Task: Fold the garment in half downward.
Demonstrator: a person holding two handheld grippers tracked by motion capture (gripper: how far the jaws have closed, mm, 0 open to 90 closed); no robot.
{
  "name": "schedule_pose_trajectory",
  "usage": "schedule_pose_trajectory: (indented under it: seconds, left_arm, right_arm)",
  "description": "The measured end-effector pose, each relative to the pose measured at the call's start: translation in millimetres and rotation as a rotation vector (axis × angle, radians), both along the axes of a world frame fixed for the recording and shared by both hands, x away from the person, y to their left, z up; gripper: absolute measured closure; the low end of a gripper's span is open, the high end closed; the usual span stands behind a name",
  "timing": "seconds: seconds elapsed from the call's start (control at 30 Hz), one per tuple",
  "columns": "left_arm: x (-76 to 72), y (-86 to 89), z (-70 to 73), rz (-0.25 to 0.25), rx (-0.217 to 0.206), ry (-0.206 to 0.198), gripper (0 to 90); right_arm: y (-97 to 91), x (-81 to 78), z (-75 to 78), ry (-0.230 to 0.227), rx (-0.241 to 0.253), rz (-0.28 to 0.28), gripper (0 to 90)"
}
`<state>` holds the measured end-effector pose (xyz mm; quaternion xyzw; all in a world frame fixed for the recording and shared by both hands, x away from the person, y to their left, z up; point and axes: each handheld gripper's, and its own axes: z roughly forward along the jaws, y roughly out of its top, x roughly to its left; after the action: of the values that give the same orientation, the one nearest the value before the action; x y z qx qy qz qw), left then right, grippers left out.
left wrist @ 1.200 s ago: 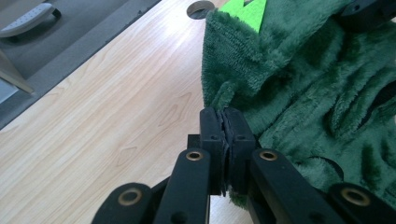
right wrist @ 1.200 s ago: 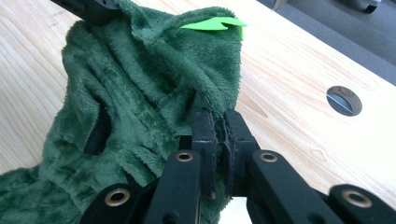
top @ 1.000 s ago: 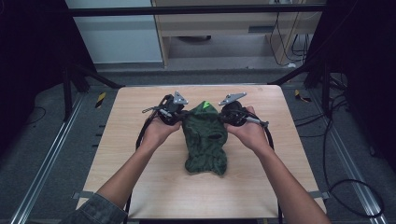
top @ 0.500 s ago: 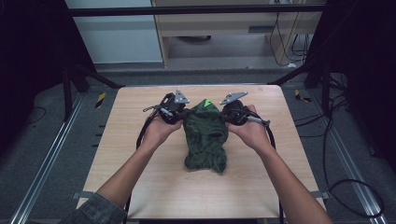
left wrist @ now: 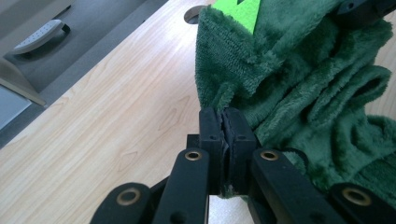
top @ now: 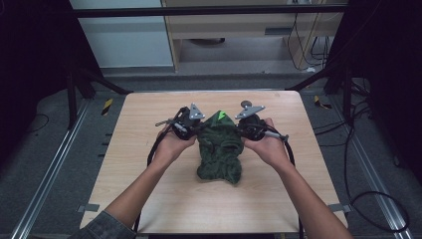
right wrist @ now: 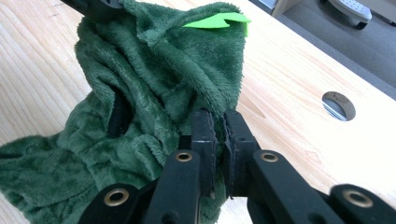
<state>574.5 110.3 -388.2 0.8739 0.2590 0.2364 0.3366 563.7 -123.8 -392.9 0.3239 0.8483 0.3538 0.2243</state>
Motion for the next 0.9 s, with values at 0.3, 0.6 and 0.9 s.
schedule_pose_trajectory:
  seconds: [0.3,0.6,0.9]
  left_arm:
    - [-10.0,4.3,-12.5,-0.008,-0.014,0.007,87.3]
    - [-15.4,0.8,-21.5,-0.020,-0.025,0.028,86.9]
    - [-19.9,0.7,-20.1,-0.023,-0.033,0.028,87.0]
  right_arm:
    - [-3.3,-9.8,-13.9,-0.006,0.012,0.007,84.7]
    - [-3.9,-17.3,-22.1,-0.002,0.021,0.014,84.7]
    - [-7.0,-23.6,-22.1,-0.006,0.027,0.020,84.7]
